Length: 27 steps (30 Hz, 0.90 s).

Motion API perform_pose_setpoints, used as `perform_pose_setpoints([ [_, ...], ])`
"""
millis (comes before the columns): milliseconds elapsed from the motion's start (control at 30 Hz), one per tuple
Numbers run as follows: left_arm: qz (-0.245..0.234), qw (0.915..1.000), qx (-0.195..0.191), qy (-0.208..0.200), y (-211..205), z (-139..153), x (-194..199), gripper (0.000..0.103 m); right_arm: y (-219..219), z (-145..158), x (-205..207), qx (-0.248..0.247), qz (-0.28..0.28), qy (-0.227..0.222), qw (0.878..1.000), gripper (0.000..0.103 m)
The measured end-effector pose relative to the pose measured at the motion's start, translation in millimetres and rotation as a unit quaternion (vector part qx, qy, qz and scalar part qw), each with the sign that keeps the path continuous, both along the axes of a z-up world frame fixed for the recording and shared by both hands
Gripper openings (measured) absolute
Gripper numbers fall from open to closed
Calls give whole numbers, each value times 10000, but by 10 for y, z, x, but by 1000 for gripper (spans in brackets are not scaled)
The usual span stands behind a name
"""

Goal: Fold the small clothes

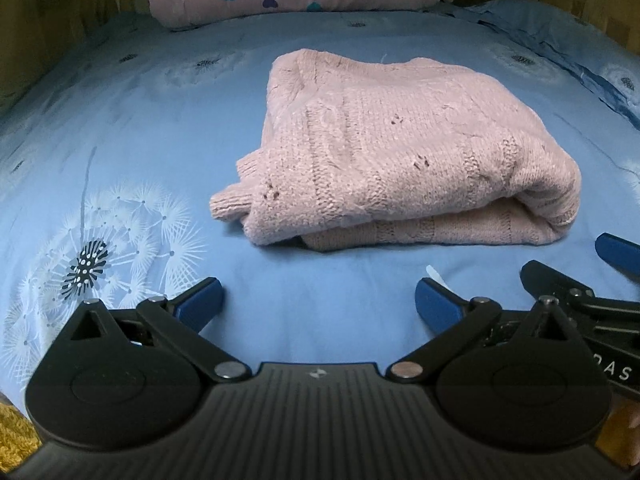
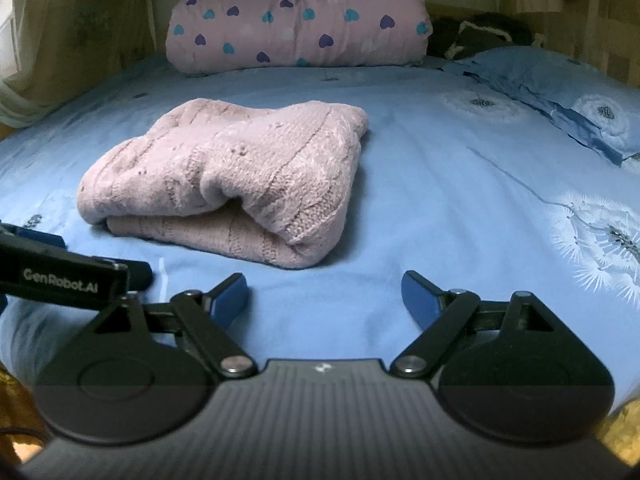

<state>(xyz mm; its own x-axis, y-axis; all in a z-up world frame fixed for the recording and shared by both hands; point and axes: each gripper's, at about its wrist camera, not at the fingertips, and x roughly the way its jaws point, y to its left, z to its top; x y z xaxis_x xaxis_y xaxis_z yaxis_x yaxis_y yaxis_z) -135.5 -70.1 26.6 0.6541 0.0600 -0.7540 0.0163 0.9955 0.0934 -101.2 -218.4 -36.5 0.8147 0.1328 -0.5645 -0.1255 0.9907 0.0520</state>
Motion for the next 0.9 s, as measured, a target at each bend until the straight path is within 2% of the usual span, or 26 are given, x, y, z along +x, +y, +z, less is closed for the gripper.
perform_pose_setpoints([
  [900, -50, 9999, 12, -100, -4, -37, -16, 103, -32, -22, 9, 30, -12, 9, 10000, 87],
])
